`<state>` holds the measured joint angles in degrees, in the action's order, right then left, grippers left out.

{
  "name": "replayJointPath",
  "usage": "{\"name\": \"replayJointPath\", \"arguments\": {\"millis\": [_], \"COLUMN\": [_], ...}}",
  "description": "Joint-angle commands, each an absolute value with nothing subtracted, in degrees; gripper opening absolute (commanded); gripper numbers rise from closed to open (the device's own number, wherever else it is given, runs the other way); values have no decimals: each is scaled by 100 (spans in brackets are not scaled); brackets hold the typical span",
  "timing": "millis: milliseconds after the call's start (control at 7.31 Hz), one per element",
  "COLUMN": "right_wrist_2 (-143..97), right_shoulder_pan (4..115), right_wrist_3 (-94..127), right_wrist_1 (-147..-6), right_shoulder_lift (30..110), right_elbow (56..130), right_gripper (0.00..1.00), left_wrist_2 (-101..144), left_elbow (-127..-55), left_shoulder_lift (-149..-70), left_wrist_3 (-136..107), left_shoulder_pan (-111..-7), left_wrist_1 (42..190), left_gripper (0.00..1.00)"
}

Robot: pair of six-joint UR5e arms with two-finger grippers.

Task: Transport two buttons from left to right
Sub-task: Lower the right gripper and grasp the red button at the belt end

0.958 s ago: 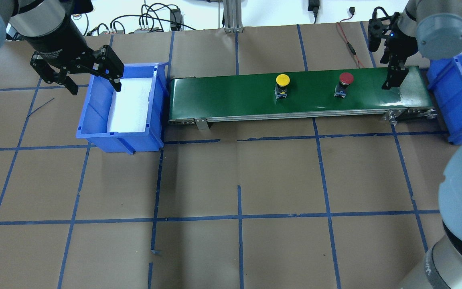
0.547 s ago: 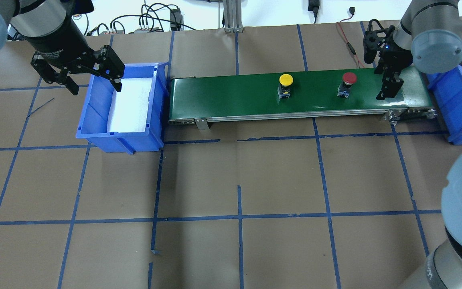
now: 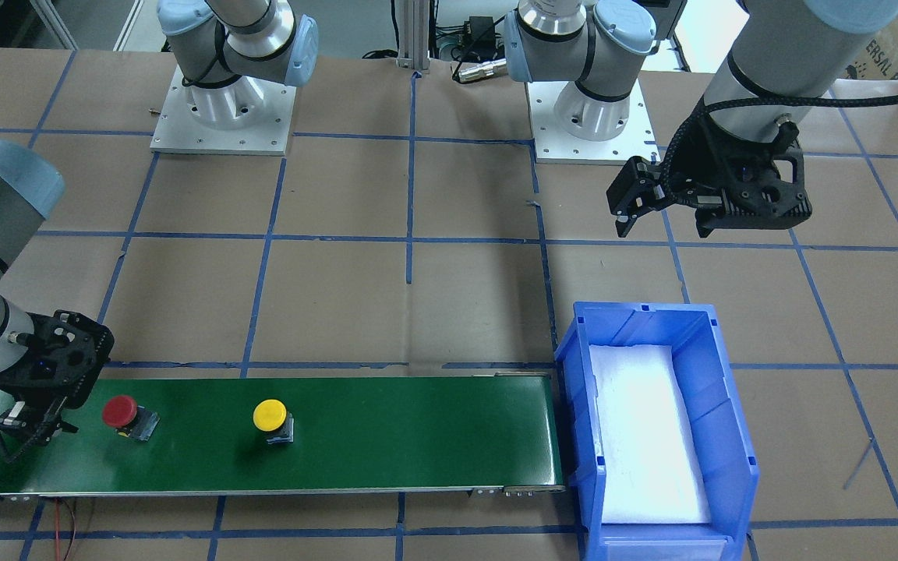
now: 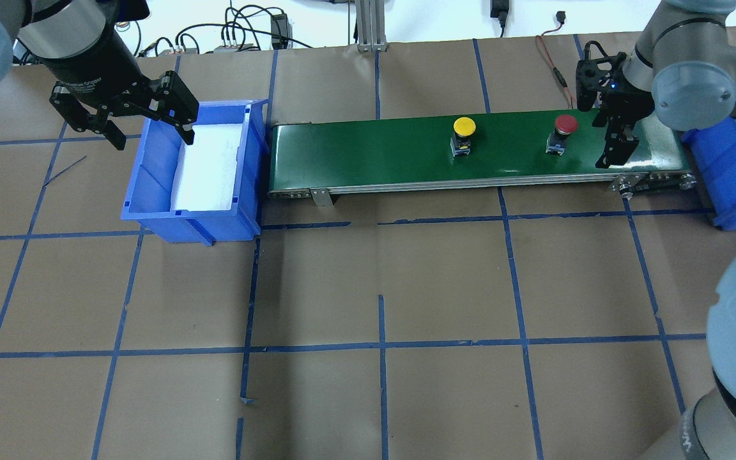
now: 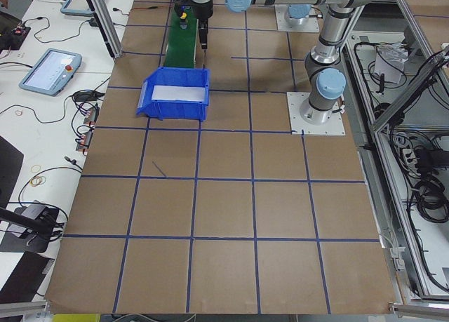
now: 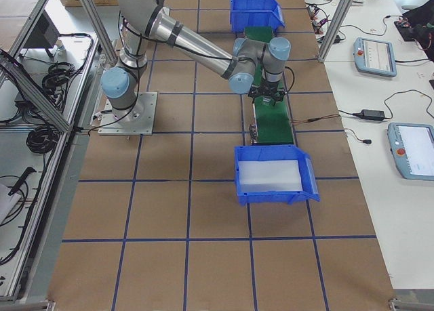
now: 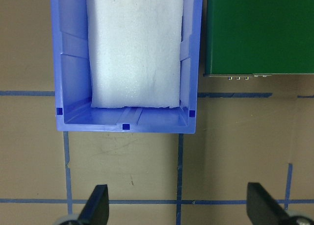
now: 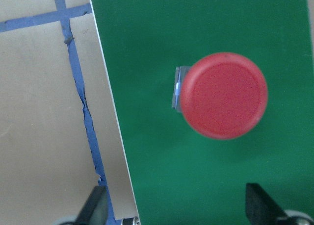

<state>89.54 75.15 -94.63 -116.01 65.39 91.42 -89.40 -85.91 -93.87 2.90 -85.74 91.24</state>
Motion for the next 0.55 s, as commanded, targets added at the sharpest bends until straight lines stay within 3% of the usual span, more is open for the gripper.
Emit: {"name": "replayJointPath", "arguments": {"millis": [0, 410], "right_wrist_2": [8956, 8956], "right_shoulder_pan": [7523, 7523], "right_wrist_3": [-9413, -9413], "right_wrist_1": [-11933, -11944], "right_shoulder_lift": [6495, 6478], "right_elbow": [9035, 9062], "right_gripper": [100, 100], "left_wrist_2": [-8938, -8938], "left_elbow": [-8578, -8596], "left_shoulder_lift": [-9387, -9387], "left_wrist_3": [290, 290], "left_shoulder_pan": [-8569, -8578], "left_wrist_1": [9114, 9123], "left_gripper": [100, 100]}}
